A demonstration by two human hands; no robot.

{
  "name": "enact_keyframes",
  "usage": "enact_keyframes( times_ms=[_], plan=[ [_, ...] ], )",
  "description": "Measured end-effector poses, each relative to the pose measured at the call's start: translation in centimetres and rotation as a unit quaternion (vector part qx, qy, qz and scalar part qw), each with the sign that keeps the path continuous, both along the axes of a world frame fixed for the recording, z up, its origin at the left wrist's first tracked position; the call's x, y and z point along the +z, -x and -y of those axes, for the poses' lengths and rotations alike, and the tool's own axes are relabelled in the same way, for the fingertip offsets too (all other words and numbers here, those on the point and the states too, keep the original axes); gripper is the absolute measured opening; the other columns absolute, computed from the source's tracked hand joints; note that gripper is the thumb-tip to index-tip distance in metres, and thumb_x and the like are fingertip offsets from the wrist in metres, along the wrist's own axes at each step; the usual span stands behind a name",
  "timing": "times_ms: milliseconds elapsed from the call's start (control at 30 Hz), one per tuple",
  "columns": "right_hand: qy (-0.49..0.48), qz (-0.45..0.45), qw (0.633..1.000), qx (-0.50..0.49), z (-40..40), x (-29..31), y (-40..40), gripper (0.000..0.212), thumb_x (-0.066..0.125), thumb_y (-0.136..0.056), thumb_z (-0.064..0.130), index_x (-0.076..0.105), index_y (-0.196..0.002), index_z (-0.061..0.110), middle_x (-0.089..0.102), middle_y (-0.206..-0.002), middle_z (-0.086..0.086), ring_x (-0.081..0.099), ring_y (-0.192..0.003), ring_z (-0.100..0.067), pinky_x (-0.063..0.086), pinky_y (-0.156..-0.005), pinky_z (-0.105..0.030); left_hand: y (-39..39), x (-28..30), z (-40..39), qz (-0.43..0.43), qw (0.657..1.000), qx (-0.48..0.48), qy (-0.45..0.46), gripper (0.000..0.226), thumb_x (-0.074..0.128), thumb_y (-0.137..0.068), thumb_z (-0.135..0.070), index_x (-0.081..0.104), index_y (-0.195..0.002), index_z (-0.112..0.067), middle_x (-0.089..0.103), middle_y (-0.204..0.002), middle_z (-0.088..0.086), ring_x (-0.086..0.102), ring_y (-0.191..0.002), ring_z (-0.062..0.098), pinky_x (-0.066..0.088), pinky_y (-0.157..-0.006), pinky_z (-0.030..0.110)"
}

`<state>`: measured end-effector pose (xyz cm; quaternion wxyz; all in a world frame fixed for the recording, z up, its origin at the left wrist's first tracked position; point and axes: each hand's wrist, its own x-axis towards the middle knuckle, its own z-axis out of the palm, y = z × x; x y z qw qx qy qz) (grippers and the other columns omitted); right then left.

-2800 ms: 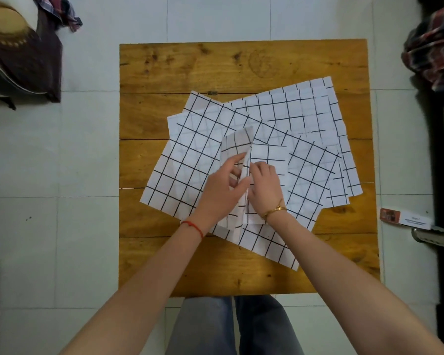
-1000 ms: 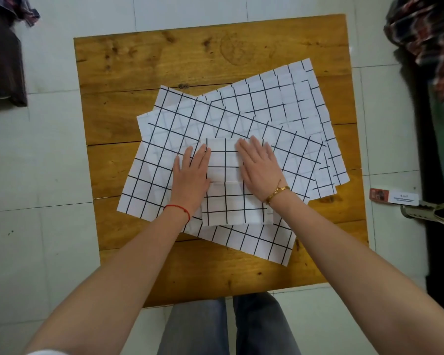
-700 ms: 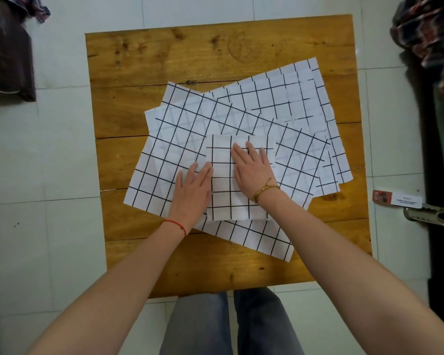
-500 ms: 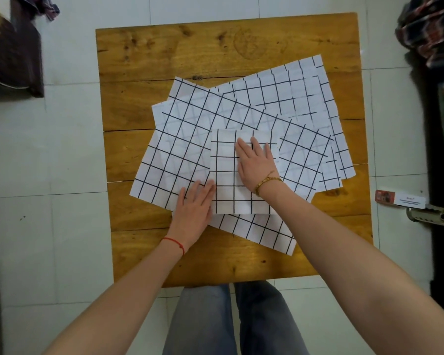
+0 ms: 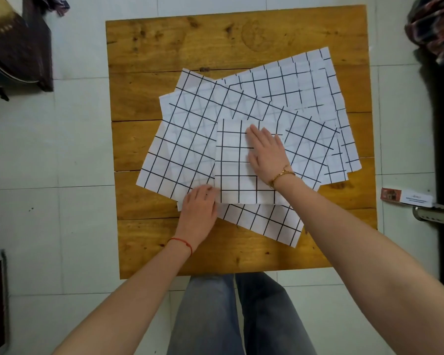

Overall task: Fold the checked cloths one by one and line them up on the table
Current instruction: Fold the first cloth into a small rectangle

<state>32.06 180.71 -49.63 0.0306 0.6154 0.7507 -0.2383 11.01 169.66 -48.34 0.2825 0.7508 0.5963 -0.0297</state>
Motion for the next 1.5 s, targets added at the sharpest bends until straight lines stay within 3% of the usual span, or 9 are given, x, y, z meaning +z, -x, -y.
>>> enact_keyframes(
  times_ms=[133, 300, 567, 733, 933, 1033, 1133, 1233, 1500],
  plan=[
    [-0.085, -0.067, 0.974, -0.196, 1.3, 0.4, -2.7, 0.039, 0.050, -0.090, 0.018, 0.051, -0.127, 0.007, 0.053, -0.123, -0.013, 0.048, -0.111, -0.029, 0.039, -0.096, -0.036, -0.9, -0.1, -3.4, 0.043, 0.991, 0.129, 0.000, 0.035, 0.047, -0.096, -0.023, 0.048, -0.130, -0.017, 0.051, -0.120, 0.001, 0.048, -0.109, 0.014, 0.045, -0.094, 0.030],
    [-0.020, -0.055, 0.932, -0.358, 3.5, -0.6, -5.6, 0.025, 0.061, -0.085, 0.032, 0.060, -0.100, 0.012, 0.057, -0.098, -0.006, 0.053, -0.094, -0.023, 0.048, -0.082, -0.038, -1.9, -0.8, -6.3, 0.094, 0.956, 0.272, 0.058, 0.033, 0.059, -0.091, -0.024, 0.052, -0.123, -0.015, 0.052, -0.104, -0.001, 0.053, -0.096, 0.015, 0.051, -0.086, 0.035],
    [0.079, -0.147, 0.902, -0.398, 4.6, -1.4, -5.0, 0.026, 0.072, -0.076, 0.035, 0.057, -0.084, 0.016, 0.061, -0.089, -0.008, 0.056, -0.079, -0.020, 0.044, -0.068, -0.027, -3.3, -1.0, -7.7, 0.144, 0.904, 0.381, 0.128, 0.021, 0.067, -0.087, -0.016, 0.061, -0.105, -0.008, 0.060, -0.097, 0.004, 0.056, -0.087, 0.013, 0.047, -0.077, 0.024],
    [0.086, -0.201, 0.865, -0.451, 4.2, -0.5, -4.3, 0.022, 0.071, -0.079, 0.028, 0.058, -0.092, 0.015, 0.059, -0.091, -0.005, 0.052, -0.077, -0.015, 0.039, -0.067, -0.018, -3.2, -0.6, -8.0, 0.194, 0.883, 0.402, 0.145, 0.018, 0.072, -0.084, -0.017, 0.063, -0.097, -0.010, 0.065, -0.096, 0.001, 0.061, -0.090, 0.013, 0.052, -0.084, 0.026],
    [0.078, -0.243, 0.849, -0.463, 4.0, 0.3, -4.4, 0.023, 0.071, -0.079, 0.027, 0.053, -0.085, 0.015, 0.043, -0.069, 0.010, 0.040, -0.063, -0.006, 0.033, -0.059, -0.016, -2.5, -0.6, -8.5, 0.256, 0.817, 0.468, 0.218, 0.042, 0.076, -0.080, -0.027, 0.061, -0.115, -0.012, 0.067, -0.108, 0.005, 0.065, -0.100, 0.017, 0.053, -0.091, 0.033],
    [0.084, -0.275, 0.845, -0.451, 4.0, 0.6, -4.6, 0.023, 0.072, -0.079, 0.028, 0.052, -0.077, 0.017, 0.040, -0.067, 0.007, 0.037, -0.061, -0.009, 0.033, -0.061, -0.020, -2.3, 0.0, -8.6, 0.291, 0.792, 0.472, 0.254, 0.036, 0.072, -0.084, -0.017, 0.064, -0.117, -0.005, 0.070, -0.107, 0.011, 0.067, -0.095, 0.019, 0.054, -0.092, 0.033],
    [0.083, -0.318, 0.822, -0.465, 4.2, 1.4, -4.6, 0.030, 0.068, -0.083, 0.031, 0.045, -0.065, 0.022, 0.033, -0.061, 0.007, 0.030, -0.056, -0.009, 0.029, -0.056, -0.021, -2.1, 0.7, -8.4, 0.280, 0.808, 0.468, 0.224, 0.024, 0.069, -0.087, -0.017, 0.067, -0.110, -0.009, 0.069, -0.097, 0.005, 0.065, -0.095, 0.018, 0.053, -0.095, 0.035],
    [0.074, -0.365, 0.787, -0.493, 4.4, 2.2, -4.6, 0.014, 0.063, -0.087, 0.024, 0.060, -0.077, 0.016, 0.042, -0.060, 0.006, 0.038, -0.055, -0.006, 0.037, -0.058, -0.019, -1.9, 1.7, -8.3, 0.288, 0.807, 0.469, 0.213, 0.017, 0.065, -0.090, -0.018, 0.065, -0.105, -0.011, 0.065, -0.094, -0.002, 0.062, -0.096, 0.017, 0.050, -0.098, 0.036],
    [0.010, -0.399, 0.761, -0.512, 5.1, 4.4, -4.8, 0.005, 0.067, -0.084, 0.022, 0.064, -0.084, 0.018, 0.061, -0.084, -0.001, 0.052, -0.075, -0.013, 0.045, -0.071, -0.023, -1.6, 5.2, -6.8, 0.350, 0.815, 0.440, 0.141, 0.015, 0.067, -0.087, -0.020, 0.068, -0.102, -0.017, 0.065, -0.107, -0.003, 0.060, -0.107, 0.013, 0.048, -0.102, 0.037]
  ],
)
